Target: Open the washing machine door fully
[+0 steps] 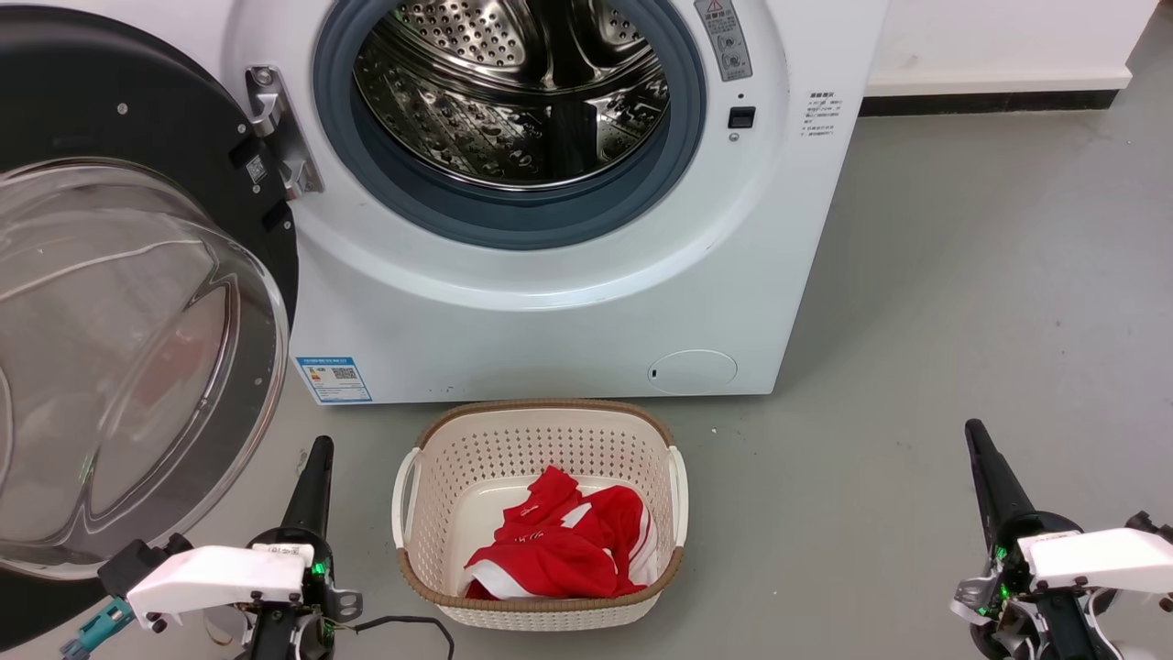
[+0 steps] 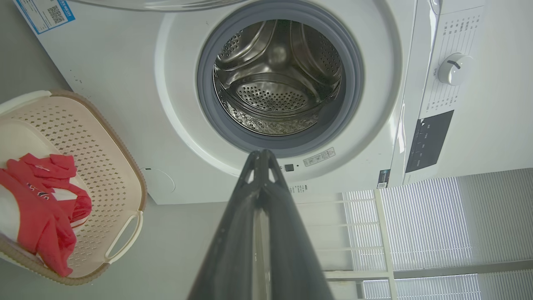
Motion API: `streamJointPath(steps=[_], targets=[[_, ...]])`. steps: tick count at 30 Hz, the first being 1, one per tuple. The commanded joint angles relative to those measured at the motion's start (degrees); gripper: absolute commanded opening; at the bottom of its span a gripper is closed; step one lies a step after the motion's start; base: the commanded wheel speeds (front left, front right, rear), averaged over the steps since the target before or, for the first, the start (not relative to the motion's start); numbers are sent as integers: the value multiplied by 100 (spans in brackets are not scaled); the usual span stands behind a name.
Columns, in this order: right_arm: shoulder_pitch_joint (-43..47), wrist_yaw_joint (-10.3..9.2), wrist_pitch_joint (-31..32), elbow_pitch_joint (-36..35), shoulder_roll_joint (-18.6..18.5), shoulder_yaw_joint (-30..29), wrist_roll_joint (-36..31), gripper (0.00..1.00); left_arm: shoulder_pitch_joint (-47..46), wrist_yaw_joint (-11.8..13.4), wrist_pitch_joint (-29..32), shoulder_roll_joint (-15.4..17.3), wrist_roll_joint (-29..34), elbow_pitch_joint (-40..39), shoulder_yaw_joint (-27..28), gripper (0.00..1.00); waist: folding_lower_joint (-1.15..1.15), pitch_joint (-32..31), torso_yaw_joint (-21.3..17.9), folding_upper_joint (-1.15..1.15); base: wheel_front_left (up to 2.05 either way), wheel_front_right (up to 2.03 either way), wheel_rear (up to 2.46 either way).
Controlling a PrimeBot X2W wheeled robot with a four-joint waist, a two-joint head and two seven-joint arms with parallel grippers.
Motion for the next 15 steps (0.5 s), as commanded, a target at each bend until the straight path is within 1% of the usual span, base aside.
streamJointPath(steps=[1, 15], targets=[[-120, -1, 25, -6, -15, -22, 97, 0, -60, -45, 32, 1, -84, -2, 11, 0, 0, -3, 1, 0, 0, 0, 0], [-120, -1, 191, 51, 5, -80, 719, 0, -64, -73, 188, -1, -705, 31, 61, 0, 0, -66, 13, 0, 0, 0, 0]])
